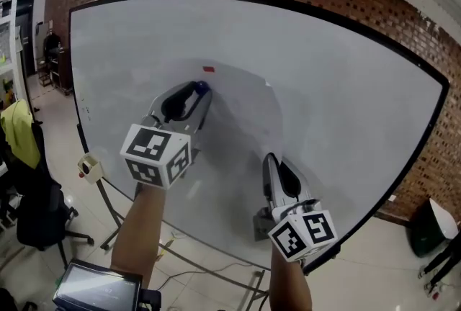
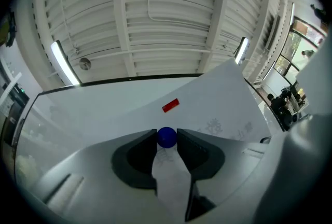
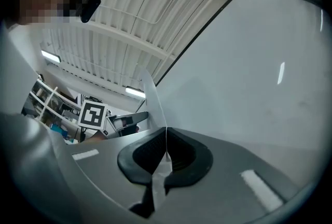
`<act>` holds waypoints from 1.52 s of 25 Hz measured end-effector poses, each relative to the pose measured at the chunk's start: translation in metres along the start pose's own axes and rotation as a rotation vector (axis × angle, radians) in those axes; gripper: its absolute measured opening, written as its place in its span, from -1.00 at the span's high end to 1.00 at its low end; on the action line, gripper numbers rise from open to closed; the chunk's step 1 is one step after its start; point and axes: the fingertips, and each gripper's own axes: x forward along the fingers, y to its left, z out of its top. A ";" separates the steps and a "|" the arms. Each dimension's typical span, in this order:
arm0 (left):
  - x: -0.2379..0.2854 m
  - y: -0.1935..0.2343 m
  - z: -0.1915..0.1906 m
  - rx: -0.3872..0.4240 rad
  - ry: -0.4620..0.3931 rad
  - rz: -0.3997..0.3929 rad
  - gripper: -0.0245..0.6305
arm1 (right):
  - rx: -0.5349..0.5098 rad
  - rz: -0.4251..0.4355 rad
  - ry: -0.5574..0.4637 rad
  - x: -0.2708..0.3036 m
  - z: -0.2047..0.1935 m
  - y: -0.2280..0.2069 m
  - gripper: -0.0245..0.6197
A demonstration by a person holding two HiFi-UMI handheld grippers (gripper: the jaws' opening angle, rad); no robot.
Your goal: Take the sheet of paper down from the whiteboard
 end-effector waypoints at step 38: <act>-0.449 0.050 -0.162 -0.131 0.454 0.529 0.55 | -0.066 0.160 0.457 -0.105 -0.242 0.198 0.88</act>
